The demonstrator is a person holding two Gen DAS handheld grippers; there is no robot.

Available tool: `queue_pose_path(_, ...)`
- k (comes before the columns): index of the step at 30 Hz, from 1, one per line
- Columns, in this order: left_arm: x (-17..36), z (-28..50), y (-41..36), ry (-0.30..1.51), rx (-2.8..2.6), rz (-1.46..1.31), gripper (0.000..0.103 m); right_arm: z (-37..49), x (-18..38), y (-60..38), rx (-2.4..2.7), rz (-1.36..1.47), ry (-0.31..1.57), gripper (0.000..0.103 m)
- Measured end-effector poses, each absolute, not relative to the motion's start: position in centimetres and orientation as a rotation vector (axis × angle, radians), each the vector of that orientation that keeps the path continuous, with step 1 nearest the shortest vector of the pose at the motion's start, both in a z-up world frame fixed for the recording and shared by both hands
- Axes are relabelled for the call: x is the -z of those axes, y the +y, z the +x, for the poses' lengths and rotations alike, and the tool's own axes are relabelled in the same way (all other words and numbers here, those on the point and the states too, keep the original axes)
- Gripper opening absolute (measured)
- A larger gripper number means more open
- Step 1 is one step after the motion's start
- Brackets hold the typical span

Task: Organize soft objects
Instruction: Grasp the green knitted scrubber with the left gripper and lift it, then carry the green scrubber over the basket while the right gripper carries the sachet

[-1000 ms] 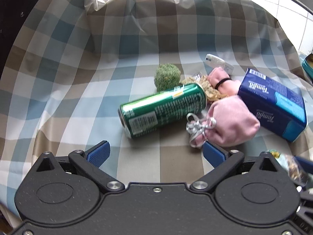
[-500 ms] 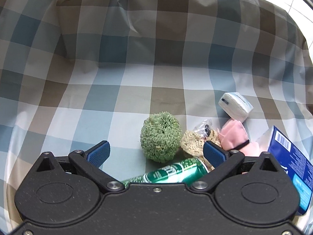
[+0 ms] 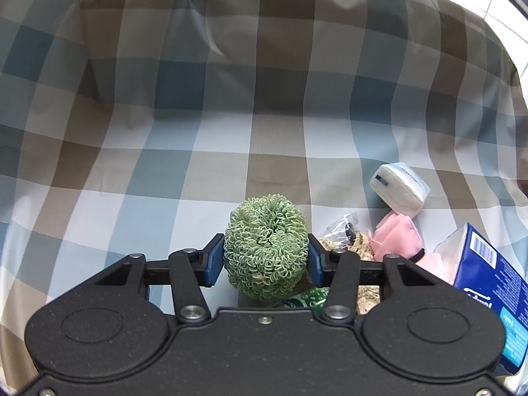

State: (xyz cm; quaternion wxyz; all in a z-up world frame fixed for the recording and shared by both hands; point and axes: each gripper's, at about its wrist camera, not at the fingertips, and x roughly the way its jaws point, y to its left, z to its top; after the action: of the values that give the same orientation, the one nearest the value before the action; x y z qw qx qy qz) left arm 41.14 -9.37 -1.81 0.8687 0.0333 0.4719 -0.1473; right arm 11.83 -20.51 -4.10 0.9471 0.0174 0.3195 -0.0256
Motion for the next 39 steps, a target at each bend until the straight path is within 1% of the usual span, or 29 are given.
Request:
queue_pose_path(4, -1.6, 37.3, -8.0, 0.917, 0.326, 0.058, 0.049, 11.4, 3.1, -20.6, 0.048, 0.068, 0.638, 0.042)
queue_pose_path(6, -3.1, 35.1, -7.4, 0.883, 0.338, 0.054, 0.049, 10.9, 2.4, -20.5, 0.048, 0.078, 0.626, 0.039)
queue_pose_path(7, -3.8, 34.0, -7.1, 0.869, 0.340, 0.054, 0.049, 10.6, 2.1, -20.5, 0.042, 0.083, 0.617, 0.031)
queue_pose_path(8, -4.2, 33.1, -6.9, 0.861, 0.339, 0.054, 0.049, 10.3, 1.8, -20.3, 0.025, 0.090, 0.606, 0.020)
queue_pose_path(10, -4.7, 31.7, -6.4, 0.856, 0.338, 0.053, 0.049, 10.3, 1.6, -19.9, 0.013, 0.080, 0.602, 0.020)
queue_pose_path(12, -4.6, 30.7, -5.9, 0.862, 0.334, 0.049, 0.049, 10.9, 2.5, -19.0, 0.042, 0.003, 0.624, 0.022)
queue_pose_path(13, -4.5, 30.2, -5.7, 0.863, 0.333, 0.047, 0.049, 11.2, 3.0, -18.7, 0.056, -0.025, 0.637, 0.027)
queue_pose_path(14, -4.4, 29.8, -5.5, 0.864, 0.335, 0.048, 0.049, 11.3, 3.7, -18.4, 0.074, -0.053, 0.649, 0.040)
queue_pose_path(15, -4.2, 29.3, -5.3, 0.867, 0.334, 0.052, 0.049, 11.4, 4.1, -18.2, 0.084, -0.067, 0.656, 0.051)
queue_pose_path(16, -3.9, 28.8, -5.1, 0.872, 0.329, 0.059, 0.049, 11.4, 4.6, -18.2, 0.092, -0.077, 0.668, 0.073)
queue_pose_path(17, -3.7, 28.4, -5.0, 0.874, 0.327, 0.065, 0.049, 11.3, 4.9, -18.3, 0.091, -0.077, 0.671, 0.084)
queue_pose_path(18, -3.4, 28.0, -4.8, 0.872, 0.327, 0.068, 0.049, 11.1, 4.9, -18.3, 0.078, -0.072, 0.669, 0.085)
queue_pose_path(19, -3.2, 27.6, -4.6, 0.871, 0.327, 0.070, 0.049, 11.0, 4.9, -18.4, 0.058, -0.073, 0.672, 0.090)
queue_pose_path(20, -3.0, 27.1, -4.5, 0.870, 0.327, 0.072, 0.049, 11.1, 5.0, -18.3, 0.043, -0.080, 0.680, 0.103)
queue_pose_path(27, -1.9, 23.7, -3.6, 0.861, 0.334, 0.082, 0.050, 13.0, 6.7, -17.9, 0.056, -0.172, 0.785, 0.102)
queue_pose_path(30, -1.6, 22.0, -3.1, 0.859, 0.336, 0.083, 0.050, 13.8, 7.0, -19.0, 0.066, -0.127, 0.808, 0.101)
queue_pose_path(31, -1.5, 21.6, -3.0, 0.861, 0.339, 0.079, 0.050, 14.0, 7.0, -19.6, 0.064, -0.098, 0.814, 0.097)
queue_pose_path(32, -1.4, 21.1, -2.9, 0.864, 0.342, 0.074, 0.050, 14.3, 7.0, -20.2, 0.057, -0.062, 0.822, 0.083)
queue_pose_path(35, -1.3, 19.7, -2.8, 0.861, 0.342, 0.077, 0.050, 14.4, 6.4, -21.8, 0.040, 0.034, 0.825, 0.062)
queue_pose_path(37, -1.5, 18.8, -2.8, 0.853, 0.338, 0.080, 0.050, 14.2, 5.8, -22.6, 0.036, 0.091, 0.816, 0.058)
queue_pose_path(39, -1.6, 17.7, -2.8, 0.850, 0.345, 0.075, 0.050, 13.5, 5.0, -23.3, 0.043, 0.144, 0.795, 0.057)
